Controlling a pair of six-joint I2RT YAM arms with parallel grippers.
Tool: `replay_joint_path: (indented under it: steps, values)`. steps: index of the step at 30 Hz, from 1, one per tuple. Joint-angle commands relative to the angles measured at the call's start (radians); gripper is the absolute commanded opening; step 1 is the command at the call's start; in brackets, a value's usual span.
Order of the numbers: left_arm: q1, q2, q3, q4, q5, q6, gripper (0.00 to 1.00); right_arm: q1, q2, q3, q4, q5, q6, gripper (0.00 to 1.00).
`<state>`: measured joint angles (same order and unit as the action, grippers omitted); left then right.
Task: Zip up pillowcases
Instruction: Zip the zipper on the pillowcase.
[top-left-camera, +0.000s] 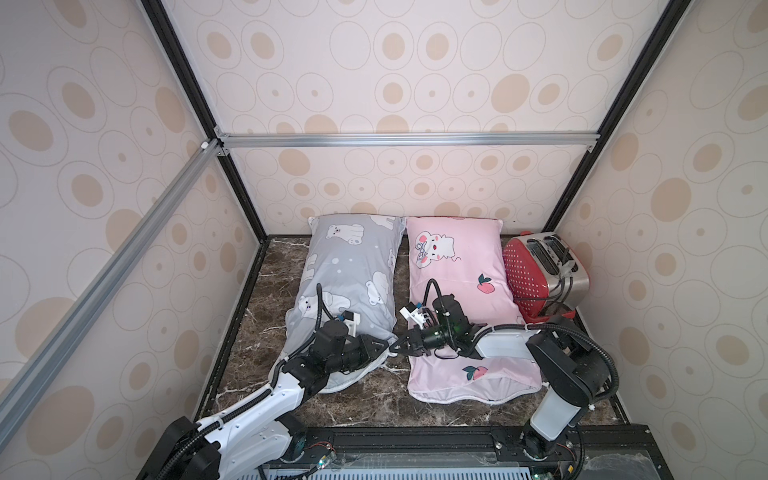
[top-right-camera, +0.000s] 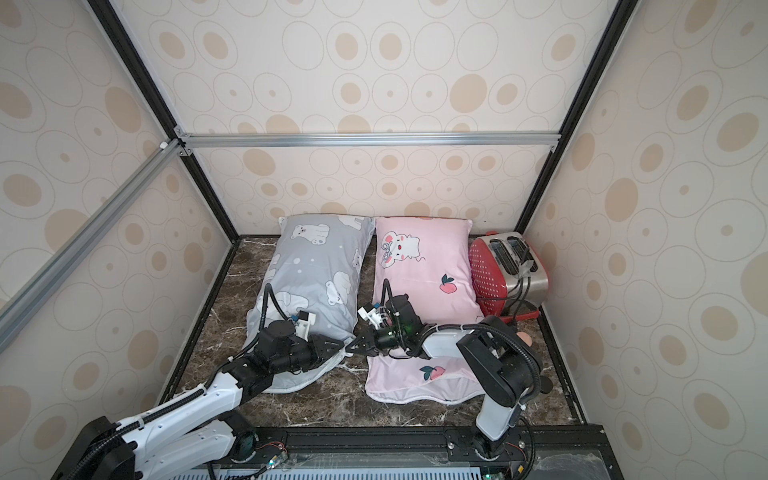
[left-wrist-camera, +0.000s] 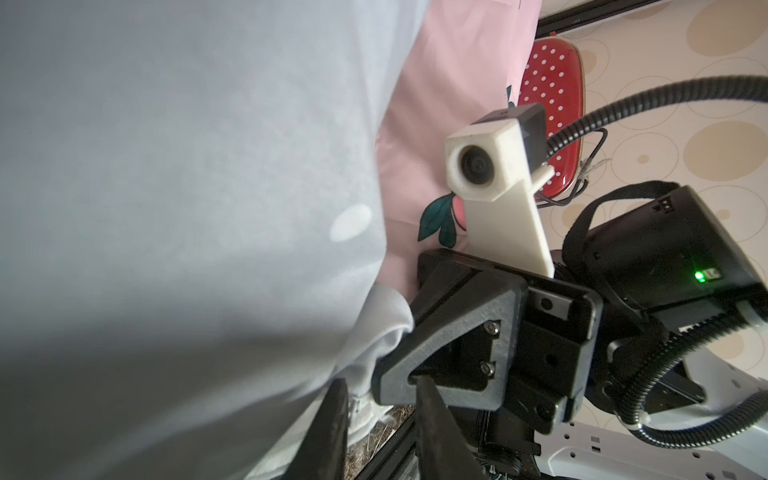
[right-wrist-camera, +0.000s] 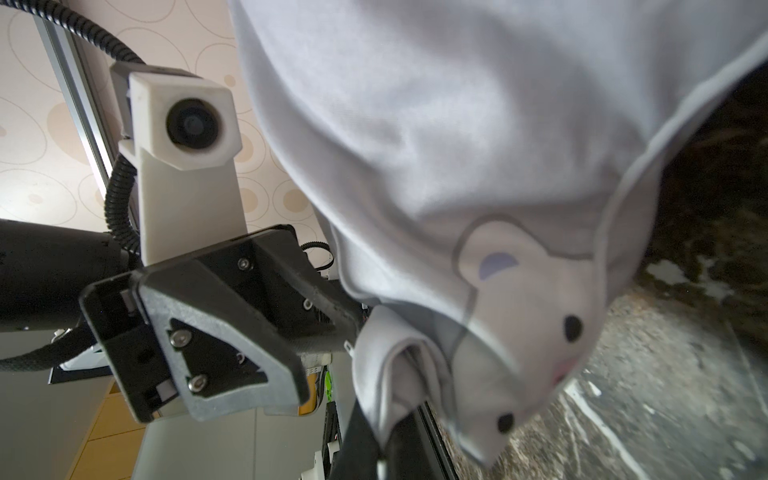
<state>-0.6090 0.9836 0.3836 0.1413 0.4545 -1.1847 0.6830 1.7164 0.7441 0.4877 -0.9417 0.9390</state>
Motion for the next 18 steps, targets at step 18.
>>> replay_joint_path:
  steps: [18]
  values:
    - [-0.009,0.036,0.013,-0.023,-0.005,0.026,0.11,-0.01,-0.012,0.011,0.018,0.017,0.047,0.0]
